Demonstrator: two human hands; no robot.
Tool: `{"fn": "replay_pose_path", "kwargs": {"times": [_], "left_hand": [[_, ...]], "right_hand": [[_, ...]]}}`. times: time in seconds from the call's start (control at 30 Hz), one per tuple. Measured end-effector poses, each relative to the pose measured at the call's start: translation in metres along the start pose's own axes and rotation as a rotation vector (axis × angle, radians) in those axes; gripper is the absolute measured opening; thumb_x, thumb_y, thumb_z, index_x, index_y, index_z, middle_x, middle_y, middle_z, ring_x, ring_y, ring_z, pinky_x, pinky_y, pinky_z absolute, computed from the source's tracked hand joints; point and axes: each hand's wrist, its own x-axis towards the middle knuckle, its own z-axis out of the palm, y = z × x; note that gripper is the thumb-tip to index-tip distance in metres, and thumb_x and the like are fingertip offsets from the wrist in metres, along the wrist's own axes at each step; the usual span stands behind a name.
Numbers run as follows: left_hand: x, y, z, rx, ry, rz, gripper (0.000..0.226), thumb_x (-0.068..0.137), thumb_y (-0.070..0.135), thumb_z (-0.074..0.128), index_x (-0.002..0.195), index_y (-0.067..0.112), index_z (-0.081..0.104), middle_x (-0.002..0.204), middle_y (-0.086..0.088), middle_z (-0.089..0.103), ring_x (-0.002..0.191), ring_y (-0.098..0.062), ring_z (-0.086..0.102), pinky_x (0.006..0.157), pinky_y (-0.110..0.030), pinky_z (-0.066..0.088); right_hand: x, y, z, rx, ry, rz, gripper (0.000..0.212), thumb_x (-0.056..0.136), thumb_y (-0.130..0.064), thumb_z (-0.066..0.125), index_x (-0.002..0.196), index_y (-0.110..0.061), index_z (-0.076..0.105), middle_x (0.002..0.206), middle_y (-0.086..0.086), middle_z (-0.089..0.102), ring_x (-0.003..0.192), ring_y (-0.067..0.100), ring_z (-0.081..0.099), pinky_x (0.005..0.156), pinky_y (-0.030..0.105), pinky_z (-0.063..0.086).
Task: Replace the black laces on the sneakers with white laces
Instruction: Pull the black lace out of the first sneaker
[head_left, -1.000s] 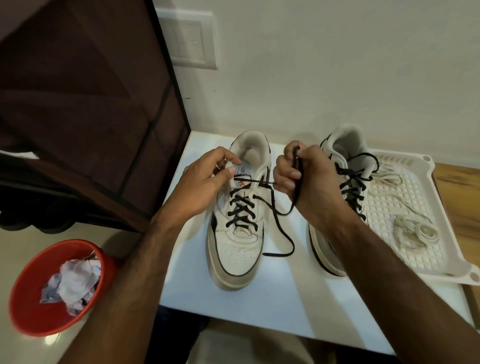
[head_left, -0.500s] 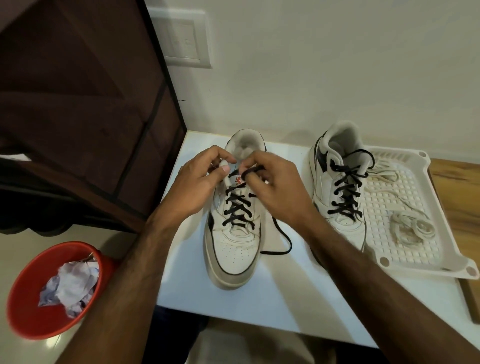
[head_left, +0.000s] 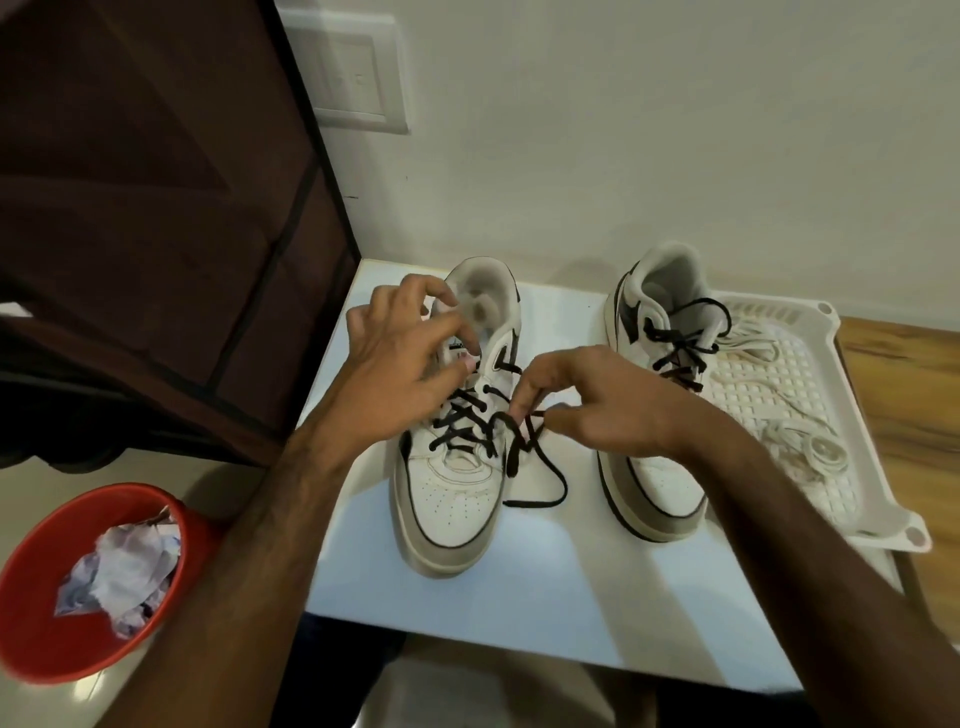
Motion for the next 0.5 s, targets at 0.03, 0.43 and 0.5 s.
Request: {"fn": "replay_pose_path", "kwargs": {"times": [0.03,0.43,0.5], "left_hand": [[0.0,0.002,0.002,0.013,-0.018,0.016,0.013,0.086,0.041,0.062,0.098,0.038,0.065,0.136,0.015,0.041,0.123,-0.007,0.028,0.092,-0.028,0.012],[0.003,0.006,0.012,-0.028,0.053,0.055,0.005,0.088,0.032,0.071,0.09,0.03,0.067,0.131,0.016,0.054,0.127,-0.011,0.038,0.093,-0.03,0.014],[0.005,0.01,0.011,-0.054,0.081,0.029,0.007,0.085,0.036,0.069,0.083,0.029,0.067,0.133,0.017,0.053,0.128,-0.006,0.034,0.094,-0.029,0.013]], "right_hand": [[-0.001,0.0,0.0,-0.019,0.023,0.021,0.036,0.082,0.002,0.052,0.094,-0.022,0.076,0.099,-0.008,0.075,0.097,0.003,0.067,0.092,0.024,0.052],[0.035,0.0,0.034,0.034,0.496,0.072,0.017,0.101,-0.037,0.053,0.107,-0.024,0.061,0.084,-0.007,0.059,0.076,0.009,0.055,0.073,0.034,0.049],[0.035,-0.002,0.033,0.069,0.525,0.075,0.013,0.099,-0.03,0.053,0.102,-0.02,0.06,0.076,-0.009,0.055,0.069,0.008,0.051,0.067,0.028,0.043]]}}
